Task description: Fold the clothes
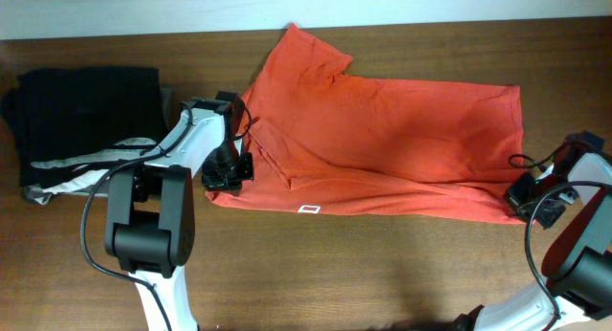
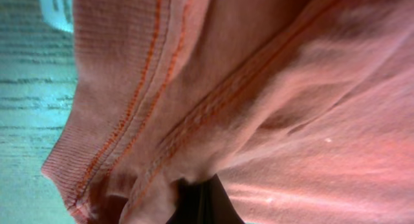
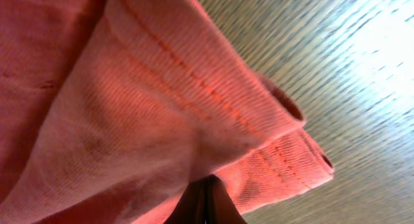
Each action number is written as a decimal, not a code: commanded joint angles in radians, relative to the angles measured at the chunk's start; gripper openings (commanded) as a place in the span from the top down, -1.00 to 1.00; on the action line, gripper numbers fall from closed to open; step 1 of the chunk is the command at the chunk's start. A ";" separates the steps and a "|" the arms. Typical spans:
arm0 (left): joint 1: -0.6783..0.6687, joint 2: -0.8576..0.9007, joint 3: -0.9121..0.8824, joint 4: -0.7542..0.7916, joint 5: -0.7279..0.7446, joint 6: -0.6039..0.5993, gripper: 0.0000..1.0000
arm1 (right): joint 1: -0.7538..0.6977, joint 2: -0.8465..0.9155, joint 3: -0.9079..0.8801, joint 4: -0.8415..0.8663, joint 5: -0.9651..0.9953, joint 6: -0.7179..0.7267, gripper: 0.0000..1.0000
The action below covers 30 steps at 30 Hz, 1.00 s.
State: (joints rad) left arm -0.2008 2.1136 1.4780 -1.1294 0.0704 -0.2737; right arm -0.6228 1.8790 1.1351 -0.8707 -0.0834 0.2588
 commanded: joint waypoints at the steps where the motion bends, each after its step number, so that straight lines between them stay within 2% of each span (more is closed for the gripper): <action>1: -0.002 0.015 0.008 -0.014 -0.004 -0.014 0.99 | -0.013 0.027 0.048 -0.024 0.060 0.011 0.92; 6: -0.003 -0.041 0.045 -0.047 0.012 -0.013 1.00 | -0.013 0.027 0.198 -0.153 0.005 0.008 0.92; 11: -0.006 -0.166 0.117 -0.046 0.011 -0.013 0.99 | -0.006 0.027 0.424 -0.346 -0.083 -0.028 0.89; 15: -0.006 -0.207 0.129 -0.019 0.011 -0.013 0.99 | 0.027 0.027 0.547 -0.470 -0.127 -0.097 0.71; 23: -0.012 -0.160 0.057 0.172 0.011 -0.005 0.99 | 0.123 0.028 0.556 -0.481 -0.118 -0.124 0.31; 30: -0.013 -0.061 0.056 0.203 0.011 -0.005 0.99 | 0.194 0.028 0.555 -0.476 -0.122 -0.125 0.28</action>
State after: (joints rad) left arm -0.2104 2.0087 1.5463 -0.9298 0.0746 -0.2771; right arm -0.4538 1.9068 1.6814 -1.3499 -0.1905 0.1452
